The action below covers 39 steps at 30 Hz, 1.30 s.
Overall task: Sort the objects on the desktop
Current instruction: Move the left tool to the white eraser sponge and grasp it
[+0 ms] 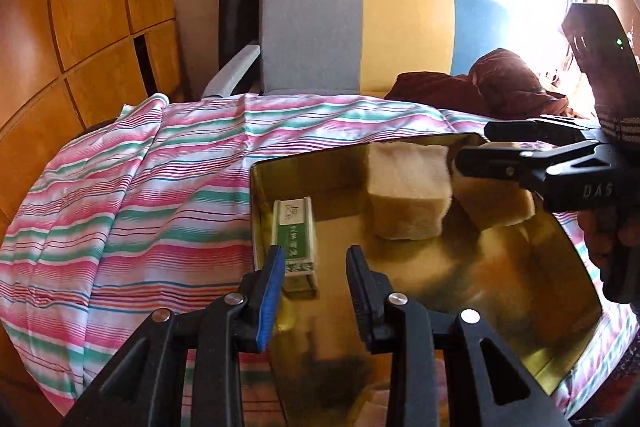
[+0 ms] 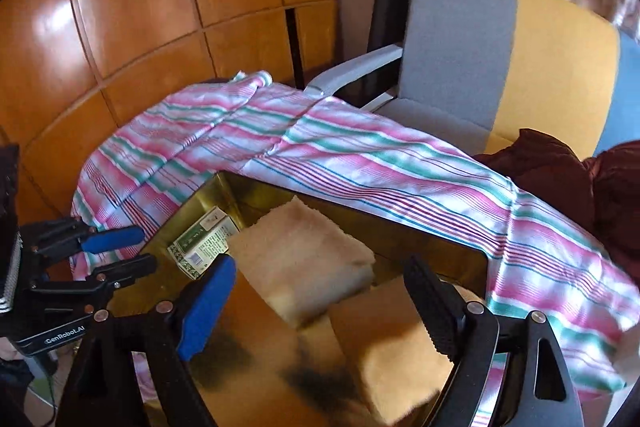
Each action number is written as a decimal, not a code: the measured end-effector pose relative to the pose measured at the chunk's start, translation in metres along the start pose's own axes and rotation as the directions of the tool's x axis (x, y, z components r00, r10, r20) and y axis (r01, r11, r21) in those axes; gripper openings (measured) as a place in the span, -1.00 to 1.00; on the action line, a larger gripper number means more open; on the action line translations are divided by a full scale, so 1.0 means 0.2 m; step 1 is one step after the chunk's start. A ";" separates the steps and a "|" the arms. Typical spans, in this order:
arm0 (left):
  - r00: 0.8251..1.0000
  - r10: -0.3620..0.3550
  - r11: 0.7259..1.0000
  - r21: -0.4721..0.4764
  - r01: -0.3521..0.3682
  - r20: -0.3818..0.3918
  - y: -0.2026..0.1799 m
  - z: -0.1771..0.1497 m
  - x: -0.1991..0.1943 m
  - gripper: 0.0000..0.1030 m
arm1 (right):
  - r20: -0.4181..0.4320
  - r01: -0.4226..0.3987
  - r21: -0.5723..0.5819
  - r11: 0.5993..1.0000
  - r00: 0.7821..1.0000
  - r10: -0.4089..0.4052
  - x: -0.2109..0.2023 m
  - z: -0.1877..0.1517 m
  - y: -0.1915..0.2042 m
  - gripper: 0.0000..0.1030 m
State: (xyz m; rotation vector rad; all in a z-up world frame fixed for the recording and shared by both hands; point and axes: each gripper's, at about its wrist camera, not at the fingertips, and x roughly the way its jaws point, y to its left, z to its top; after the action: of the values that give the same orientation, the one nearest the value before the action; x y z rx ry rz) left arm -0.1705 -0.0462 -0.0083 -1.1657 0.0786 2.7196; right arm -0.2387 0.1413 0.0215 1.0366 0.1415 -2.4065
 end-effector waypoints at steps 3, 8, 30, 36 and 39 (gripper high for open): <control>0.999 -0.043 0.999 -0.001 0.043 0.014 -0.06 -0.01 -0.05 -0.38 | 0.054 -0.011 0.050 0.999 0.998 0.008 -0.14 -0.07 -0.05 0.69; 0.987 -0.152 0.988 0.033 0.150 0.050 -0.25 -0.02 -0.16 -0.23 | 0.119 0.028 0.125 0.992 0.992 -0.043 -0.40 -0.31 -0.19 0.70; 0.848 -0.510 0.765 0.376 0.523 -0.143 -1.78 0.04 -0.07 -0.09 | 0.071 0.418 0.460 0.783 0.862 -0.502 -1.08 -1.47 -0.75 0.75; 0.844 -0.499 0.731 0.427 0.532 -0.198 -2.02 0.05 0.07 -0.09 | 0.121 0.352 0.500 0.791 0.876 -0.466 -1.08 -1.57 -0.82 0.75; 0.843 -0.492 0.726 0.433 0.535 -0.218 -2.10 0.05 0.15 -0.09 | 0.136 0.294 0.546 0.785 0.893 -0.429 -1.07 -1.59 -0.86 0.75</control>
State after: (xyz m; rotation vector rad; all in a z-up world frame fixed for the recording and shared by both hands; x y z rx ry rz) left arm -0.1194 0.3711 -0.0129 -0.9696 0.3623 1.9942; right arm 0.0068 0.4710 -0.0695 0.9664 -0.4641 -3.0089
